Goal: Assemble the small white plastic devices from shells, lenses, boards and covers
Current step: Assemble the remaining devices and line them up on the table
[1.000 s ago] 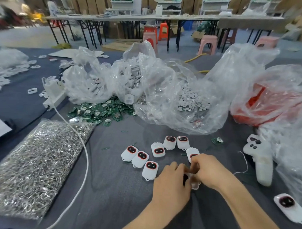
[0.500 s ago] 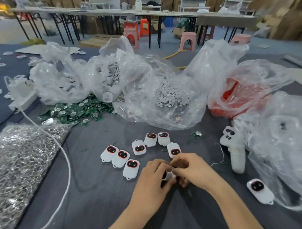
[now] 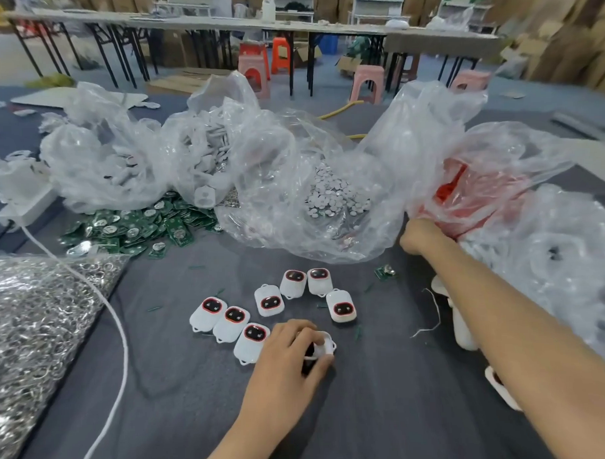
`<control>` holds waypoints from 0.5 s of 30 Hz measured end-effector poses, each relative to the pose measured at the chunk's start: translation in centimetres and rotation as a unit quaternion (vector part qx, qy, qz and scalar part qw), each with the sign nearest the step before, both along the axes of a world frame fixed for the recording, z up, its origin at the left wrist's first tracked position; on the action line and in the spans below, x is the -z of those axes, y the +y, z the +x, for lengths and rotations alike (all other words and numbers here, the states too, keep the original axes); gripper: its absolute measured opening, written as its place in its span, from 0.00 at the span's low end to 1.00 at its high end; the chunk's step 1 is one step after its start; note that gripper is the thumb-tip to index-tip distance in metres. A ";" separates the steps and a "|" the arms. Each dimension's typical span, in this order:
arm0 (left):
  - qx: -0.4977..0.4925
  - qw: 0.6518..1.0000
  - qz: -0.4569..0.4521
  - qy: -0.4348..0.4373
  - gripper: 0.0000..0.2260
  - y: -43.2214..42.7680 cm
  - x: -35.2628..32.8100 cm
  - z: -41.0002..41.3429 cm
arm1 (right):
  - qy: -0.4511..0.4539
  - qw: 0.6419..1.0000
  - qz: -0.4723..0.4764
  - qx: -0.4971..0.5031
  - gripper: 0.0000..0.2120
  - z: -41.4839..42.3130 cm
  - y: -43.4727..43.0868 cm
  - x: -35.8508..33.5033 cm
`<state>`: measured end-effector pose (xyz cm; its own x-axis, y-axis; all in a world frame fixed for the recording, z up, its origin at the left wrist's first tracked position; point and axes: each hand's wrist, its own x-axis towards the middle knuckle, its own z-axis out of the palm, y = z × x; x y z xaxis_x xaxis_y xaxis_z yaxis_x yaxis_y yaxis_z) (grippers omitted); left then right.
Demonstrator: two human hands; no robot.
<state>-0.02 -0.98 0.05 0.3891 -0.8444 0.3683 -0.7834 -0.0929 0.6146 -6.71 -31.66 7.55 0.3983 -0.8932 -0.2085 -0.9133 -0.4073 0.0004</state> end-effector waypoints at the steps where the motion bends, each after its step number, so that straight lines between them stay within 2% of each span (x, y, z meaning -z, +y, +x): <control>1: 0.000 1.000 -0.002 0.002 0.06 0.0 0.0 0.1 | 0.007 1.000 -0.002 0.017 0.19 0.1 -0.8 0.3; 3: -0.002 1.000 -0.006 0.007 0.06 -0.2 0.1 0.1 | -0.009 0.998 -0.024 0.057 0.19 -0.1 -2.2 0.9; 7: -0.011 1.000 -0.013 0.008 0.06 -0.4 0.2 0.0 | -0.046 0.992 -0.106 0.045 0.14 -1.1 -4.0 1.6; 15: -0.017 1.000 -0.004 0.000 0.07 -0.5 0.3 -0.1 | -0.101 0.983 -0.149 0.044 0.12 -1.5 -4.7 2.5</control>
